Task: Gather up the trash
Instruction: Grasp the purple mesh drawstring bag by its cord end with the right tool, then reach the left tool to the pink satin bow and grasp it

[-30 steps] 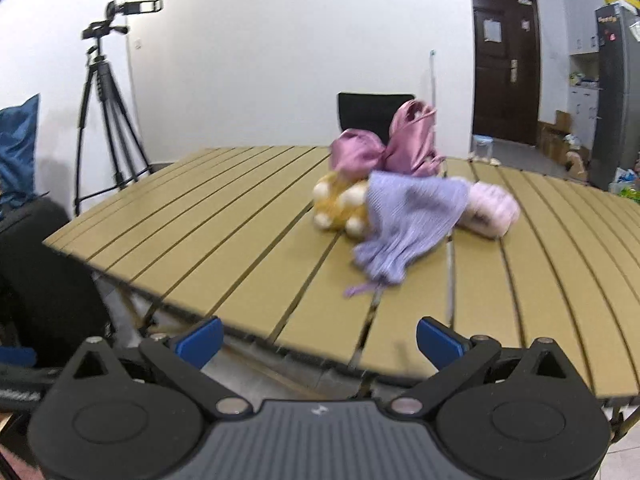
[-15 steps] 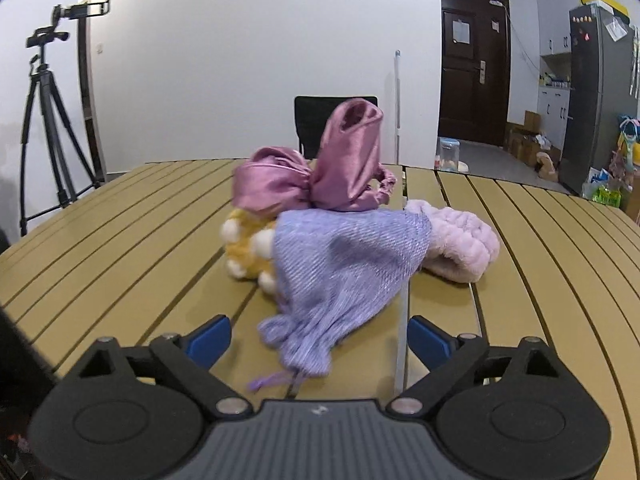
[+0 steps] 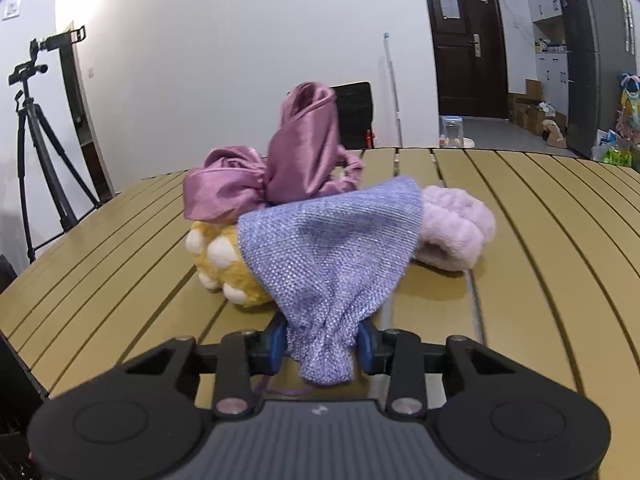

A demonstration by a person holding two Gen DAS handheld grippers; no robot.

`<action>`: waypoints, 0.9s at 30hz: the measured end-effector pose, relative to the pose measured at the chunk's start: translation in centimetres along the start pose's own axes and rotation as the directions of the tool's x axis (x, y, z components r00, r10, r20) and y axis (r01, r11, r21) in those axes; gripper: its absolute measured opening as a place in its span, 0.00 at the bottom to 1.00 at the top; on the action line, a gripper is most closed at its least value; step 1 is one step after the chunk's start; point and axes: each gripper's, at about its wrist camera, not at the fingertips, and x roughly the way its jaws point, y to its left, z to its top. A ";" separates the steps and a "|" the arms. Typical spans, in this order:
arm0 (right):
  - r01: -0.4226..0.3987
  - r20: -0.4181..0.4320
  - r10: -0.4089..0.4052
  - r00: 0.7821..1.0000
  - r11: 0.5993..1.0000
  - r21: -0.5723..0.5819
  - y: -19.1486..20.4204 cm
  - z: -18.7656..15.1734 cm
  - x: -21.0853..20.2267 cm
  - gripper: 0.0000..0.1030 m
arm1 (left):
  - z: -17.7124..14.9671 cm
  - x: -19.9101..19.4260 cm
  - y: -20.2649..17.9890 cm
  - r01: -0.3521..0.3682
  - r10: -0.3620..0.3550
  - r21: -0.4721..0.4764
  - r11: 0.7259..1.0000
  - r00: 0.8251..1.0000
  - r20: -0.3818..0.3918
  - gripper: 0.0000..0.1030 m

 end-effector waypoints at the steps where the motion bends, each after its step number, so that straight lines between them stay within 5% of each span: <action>1: 0.007 0.001 -0.007 1.000 1.000 0.003 -0.2 0.0 -0.2 0.32 | 0.0 0.0 -0.2 0.004 -0.004 0.003 1.000 1.000 0.001 1.00; 14: 0.084 0.152 -0.092 0.984 0.995 0.055 -4.7 -0.9 -6.9 0.28 | 0.7 -0.4 -4.4 0.044 -0.046 0.070 0.997 0.998 0.030 1.00; 27: 0.091 0.185 -0.117 0.976 0.986 0.143 -8.0 -2.1 -7.2 0.28 | 3.8 -0.8 -10.1 0.055 -0.070 0.162 0.985 0.993 0.091 1.00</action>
